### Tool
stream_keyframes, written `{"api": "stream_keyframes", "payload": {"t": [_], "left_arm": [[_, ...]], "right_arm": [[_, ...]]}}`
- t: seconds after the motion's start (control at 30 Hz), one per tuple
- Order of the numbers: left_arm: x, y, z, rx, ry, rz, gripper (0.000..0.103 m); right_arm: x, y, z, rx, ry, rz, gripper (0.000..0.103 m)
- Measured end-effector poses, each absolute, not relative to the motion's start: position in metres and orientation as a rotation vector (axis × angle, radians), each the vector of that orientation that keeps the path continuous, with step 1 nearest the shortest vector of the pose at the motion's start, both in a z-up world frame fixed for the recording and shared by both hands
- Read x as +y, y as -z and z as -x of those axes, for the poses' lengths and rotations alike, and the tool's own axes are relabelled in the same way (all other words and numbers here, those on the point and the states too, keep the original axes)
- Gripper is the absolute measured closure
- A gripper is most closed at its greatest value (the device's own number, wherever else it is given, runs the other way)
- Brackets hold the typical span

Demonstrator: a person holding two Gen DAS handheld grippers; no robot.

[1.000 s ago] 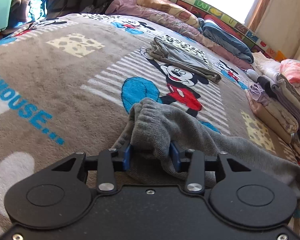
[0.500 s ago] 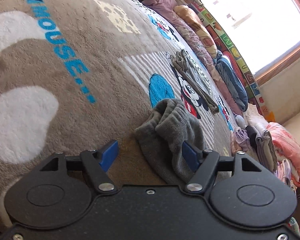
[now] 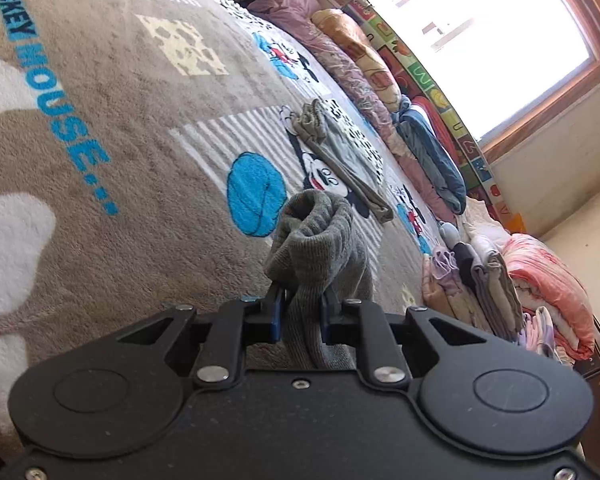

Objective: Fold clothes

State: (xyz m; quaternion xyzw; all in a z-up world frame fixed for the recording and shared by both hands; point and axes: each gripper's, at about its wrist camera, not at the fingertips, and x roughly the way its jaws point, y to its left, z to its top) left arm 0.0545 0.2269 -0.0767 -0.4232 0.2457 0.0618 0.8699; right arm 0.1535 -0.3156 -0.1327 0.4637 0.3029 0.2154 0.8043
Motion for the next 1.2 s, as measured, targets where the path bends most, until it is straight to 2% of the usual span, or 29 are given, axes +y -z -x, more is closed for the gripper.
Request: {"api": "stream_keyframes", "payload": {"t": [0.17,0.27,0.3,0.37,0.43,0.47,0.5,0.53,0.57,0.6,0.97,1.2], "left_arm": [[0.216,0.067,-0.019,0.502,-0.11,0.874,0.088],[0.215,0.087,-0.004,0.541,-0.13,0.899,0.088],[0.216,0.099,-0.002,0.58,-0.141,0.915,0.083],[0.218,0.106,0.005,0.605,-0.166,0.908,0.077],[0.219,0.108,0.014,0.612,-0.19,0.892,0.074],[0.22,0.109,0.019,0.616,-0.202,0.884,0.066],[0.221,0.11,0.023,0.619,-0.214,0.876,0.061],[0.222,0.11,0.028,0.622,-0.226,0.868,0.06],[0.222,0.108,0.03,0.62,-0.228,0.849,0.06],[0.221,0.104,0.031,0.614,-0.223,0.827,0.06],[0.209,0.093,0.03,0.6,-0.193,0.704,0.06],[0.192,0.08,0.023,0.629,-0.176,0.442,0.06]], "right_arm": [[-0.333,0.112,-0.127,0.613,-0.495,-1.035,0.086],[-0.342,0.118,-0.105,0.616,-0.489,-1.033,0.086],[-0.345,0.128,-0.099,0.641,-0.464,-1.021,0.086],[-0.35,0.151,-0.091,0.721,-0.394,-0.999,0.078],[-0.353,0.172,-0.083,0.794,-0.303,-0.959,0.067],[-0.355,0.176,-0.076,0.786,-0.284,-0.944,0.068],[-0.357,0.178,-0.067,0.761,-0.286,-0.952,0.065],[-0.359,0.175,-0.062,0.735,-0.282,-0.953,0.06],[-0.361,0.172,-0.057,0.71,-0.278,-0.954,0.049],[-0.363,0.17,-0.053,0.686,-0.274,-0.953,0.042],[-0.356,0.144,-0.043,0.586,-0.279,-0.799,0.045],[-0.34,0.106,-0.026,0.553,-0.306,-0.49,0.047]]}}
